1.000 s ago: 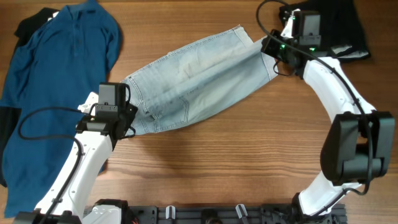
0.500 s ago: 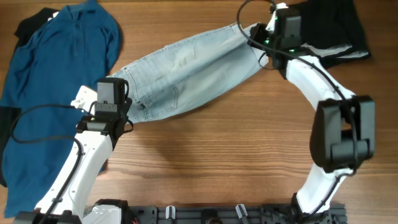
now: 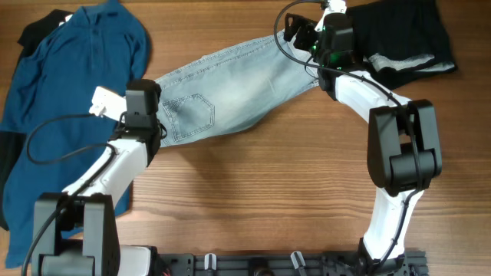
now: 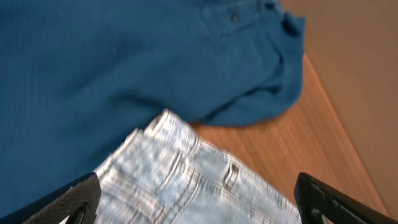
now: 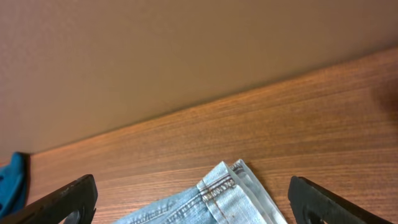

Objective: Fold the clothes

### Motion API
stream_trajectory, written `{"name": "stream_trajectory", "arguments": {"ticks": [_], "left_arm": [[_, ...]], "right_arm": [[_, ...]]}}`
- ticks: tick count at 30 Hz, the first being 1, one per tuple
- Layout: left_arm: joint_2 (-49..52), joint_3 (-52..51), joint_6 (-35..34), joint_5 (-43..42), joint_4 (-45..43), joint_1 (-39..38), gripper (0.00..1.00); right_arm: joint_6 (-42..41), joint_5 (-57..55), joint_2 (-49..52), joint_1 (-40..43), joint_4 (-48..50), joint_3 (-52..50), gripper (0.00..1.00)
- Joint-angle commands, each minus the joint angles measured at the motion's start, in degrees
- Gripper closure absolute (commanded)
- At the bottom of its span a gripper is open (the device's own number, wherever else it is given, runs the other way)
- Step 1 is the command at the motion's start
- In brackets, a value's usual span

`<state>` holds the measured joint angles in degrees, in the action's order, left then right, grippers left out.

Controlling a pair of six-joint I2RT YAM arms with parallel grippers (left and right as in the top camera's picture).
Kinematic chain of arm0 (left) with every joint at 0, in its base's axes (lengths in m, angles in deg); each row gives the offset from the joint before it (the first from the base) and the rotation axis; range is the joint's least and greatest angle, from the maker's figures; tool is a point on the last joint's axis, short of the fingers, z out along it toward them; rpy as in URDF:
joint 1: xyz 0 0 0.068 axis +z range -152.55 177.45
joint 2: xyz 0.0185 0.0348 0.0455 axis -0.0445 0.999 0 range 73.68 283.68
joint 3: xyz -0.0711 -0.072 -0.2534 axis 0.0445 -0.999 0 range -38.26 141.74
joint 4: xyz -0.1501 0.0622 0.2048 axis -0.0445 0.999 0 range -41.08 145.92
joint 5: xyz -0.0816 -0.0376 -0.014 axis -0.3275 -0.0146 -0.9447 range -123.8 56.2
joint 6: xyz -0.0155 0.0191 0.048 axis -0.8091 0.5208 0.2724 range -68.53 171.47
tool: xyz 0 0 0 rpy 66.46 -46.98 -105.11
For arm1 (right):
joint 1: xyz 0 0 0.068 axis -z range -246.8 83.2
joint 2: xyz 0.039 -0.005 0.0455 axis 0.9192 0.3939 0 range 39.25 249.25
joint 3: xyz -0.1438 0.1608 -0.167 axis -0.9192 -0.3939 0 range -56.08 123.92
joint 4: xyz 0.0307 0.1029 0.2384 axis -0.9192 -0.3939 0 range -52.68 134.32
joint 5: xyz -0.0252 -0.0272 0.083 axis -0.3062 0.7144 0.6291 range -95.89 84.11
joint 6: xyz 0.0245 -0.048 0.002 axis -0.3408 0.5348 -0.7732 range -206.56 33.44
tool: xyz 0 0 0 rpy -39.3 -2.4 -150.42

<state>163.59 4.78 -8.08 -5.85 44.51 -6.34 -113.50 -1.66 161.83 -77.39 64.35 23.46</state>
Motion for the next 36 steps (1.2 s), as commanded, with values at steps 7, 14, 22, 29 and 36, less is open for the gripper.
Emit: {"name": "stream_trajectory", "arguments": {"ticks": [7,14,22,29,36], "left_arm": [[-4.17,4.98,19.87,-23.10,11.58,6.95,0.00],[-6.93,5.25,29.62,-25.49,23.12,6.93,0.00],[-6.93,5.25,30.86,-24.90,25.31,6.93,0.00],[-6.93,5.22,30.84,-24.92,25.57,6.91,0.00],[-6.93,5.22,30.84,-24.92,26.12,6.91,0.00]], "right_arm": [[12.46,8.13,-6.19,-0.39,-16.11,1.25,0.00],[19.41,7.61,-7.69,0.48,-36.00,1.22,0.01],[16.26,-5.27,-6.36,0.59,-38.91,0.57,0.40],[16.22,-5.31,1.22,0.52,-33.03,0.57,0.51],[9.92,-13.18,2.25,1.11,-47.28,0.57,0.58]]}}
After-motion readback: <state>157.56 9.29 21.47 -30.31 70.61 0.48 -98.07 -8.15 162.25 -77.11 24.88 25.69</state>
